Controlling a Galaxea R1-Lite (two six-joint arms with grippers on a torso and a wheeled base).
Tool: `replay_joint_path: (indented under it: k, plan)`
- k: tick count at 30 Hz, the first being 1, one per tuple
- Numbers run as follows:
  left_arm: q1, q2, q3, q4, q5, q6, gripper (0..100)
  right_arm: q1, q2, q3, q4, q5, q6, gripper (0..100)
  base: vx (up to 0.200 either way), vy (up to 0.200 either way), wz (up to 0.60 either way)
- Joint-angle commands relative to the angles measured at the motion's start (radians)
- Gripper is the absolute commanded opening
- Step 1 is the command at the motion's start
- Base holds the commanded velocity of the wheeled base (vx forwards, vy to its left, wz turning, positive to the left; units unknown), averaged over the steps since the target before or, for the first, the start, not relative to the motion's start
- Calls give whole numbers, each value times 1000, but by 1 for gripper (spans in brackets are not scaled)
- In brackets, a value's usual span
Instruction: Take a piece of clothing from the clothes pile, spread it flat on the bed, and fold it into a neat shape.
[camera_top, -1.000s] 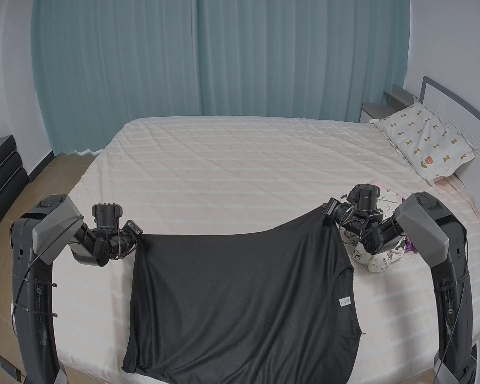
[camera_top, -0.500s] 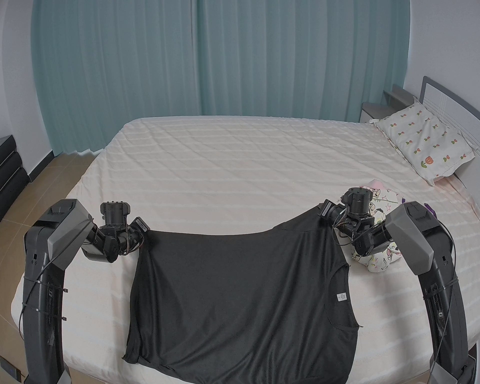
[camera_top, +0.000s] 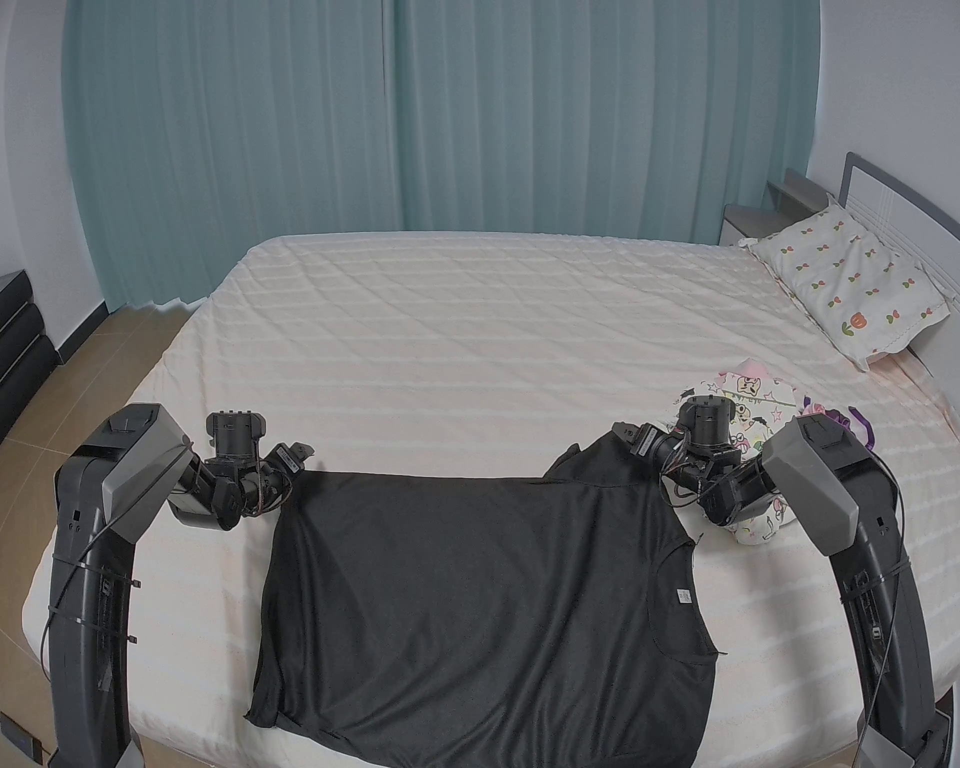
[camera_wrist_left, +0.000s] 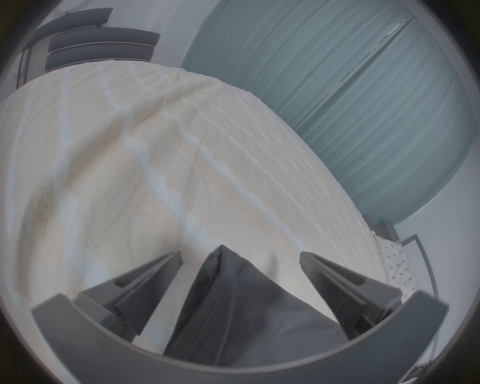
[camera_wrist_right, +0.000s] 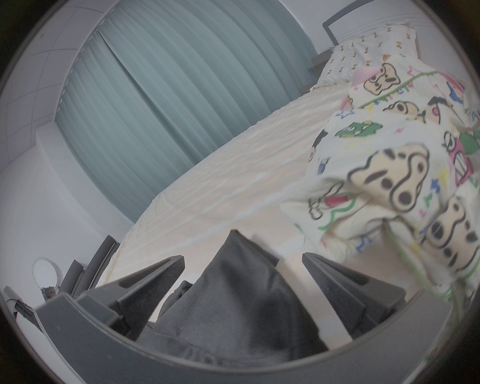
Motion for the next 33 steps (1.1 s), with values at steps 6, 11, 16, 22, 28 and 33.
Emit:
replay_joint_path:
  k: [6,11,16,22,28,33]
  plan:
    - [30,-165,112,0,-8,-7,100,-23,-248,292,-2,9,2,100,0,0,0]
    - [25,-316,315,-34,-23,-11,100,21,-371,503,-13,-23,45,100,0,0,0]
    - [22,-428,573,-144,-67,-13,100,46,-480,671,-16,-29,136,100,-200,0,0]
    - [22,-503,858,-290,-121,-8,100,104,-630,1019,-38,-22,242,100,-200,0,0]
    - [-1,-518,1036,-370,-135,44,100,121,-625,1269,-292,-14,257,100,-200,0,0]
    - [-23,-503,1086,-373,-123,138,100,121,-540,1339,-438,8,249,100,-160,0,0]
